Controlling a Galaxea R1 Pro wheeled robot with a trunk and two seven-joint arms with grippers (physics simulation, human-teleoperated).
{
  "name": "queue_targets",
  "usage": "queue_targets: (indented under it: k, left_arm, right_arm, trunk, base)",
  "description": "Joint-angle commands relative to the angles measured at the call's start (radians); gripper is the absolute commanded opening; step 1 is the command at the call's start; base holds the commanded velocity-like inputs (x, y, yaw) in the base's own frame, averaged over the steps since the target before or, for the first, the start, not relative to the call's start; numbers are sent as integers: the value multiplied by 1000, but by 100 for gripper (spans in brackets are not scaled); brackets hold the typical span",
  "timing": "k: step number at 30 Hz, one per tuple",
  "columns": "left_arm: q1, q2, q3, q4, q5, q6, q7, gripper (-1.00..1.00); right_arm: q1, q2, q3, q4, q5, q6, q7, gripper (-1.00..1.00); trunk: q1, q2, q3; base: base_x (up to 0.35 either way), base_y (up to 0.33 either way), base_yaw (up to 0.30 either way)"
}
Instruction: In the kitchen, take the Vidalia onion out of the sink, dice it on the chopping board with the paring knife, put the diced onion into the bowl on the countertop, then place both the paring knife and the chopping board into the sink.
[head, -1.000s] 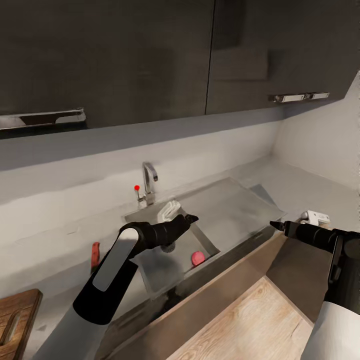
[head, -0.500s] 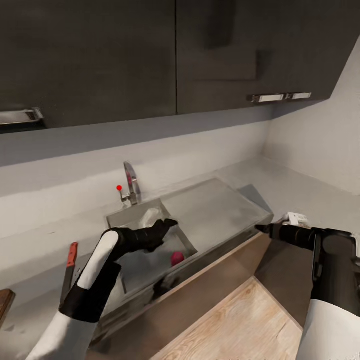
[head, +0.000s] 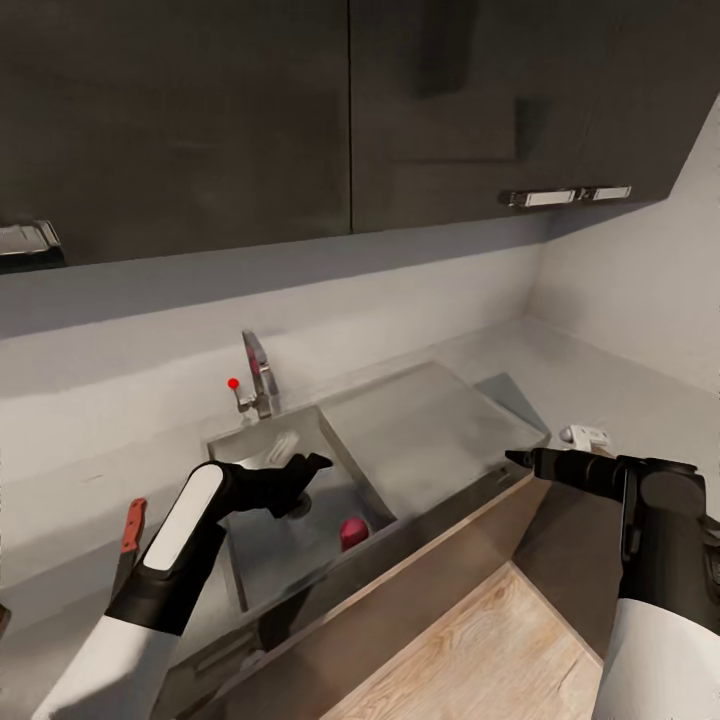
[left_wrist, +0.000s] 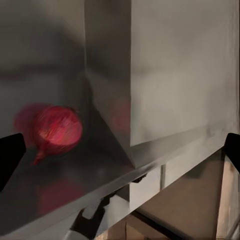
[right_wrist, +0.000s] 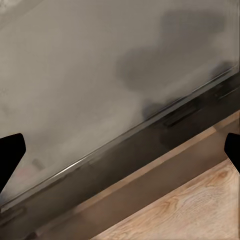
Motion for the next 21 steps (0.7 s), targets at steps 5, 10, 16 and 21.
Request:
queue_targets:
  k: [5,10,16,21]
  left_arm:
    - [-1,0,-2,-5,8,0,4,100]
    - [-1,0,-2,-5,8,0,4,100]
    - [2,3,20,-28,30,7,25,100]
    - [0,2,26,-66,53,11,30,100]
  right_arm:
    - [-1,0,-1,-1,9,4,10,100]
    - [-1,0,-1,-1,9,4,10,100]
    - [12,9,6,-16,15,22,0,100]
    - [23,12,9,-23,16,41,-6,100]
  trunk:
    - [1,-2,-2]
    - [1,-2,-2]
    - [1,-2,-2]
    - [1,-2,-2]
  base:
    - [0,0,0]
    - [0,0,0]
    - [0,0,0]
    - [0,0,0]
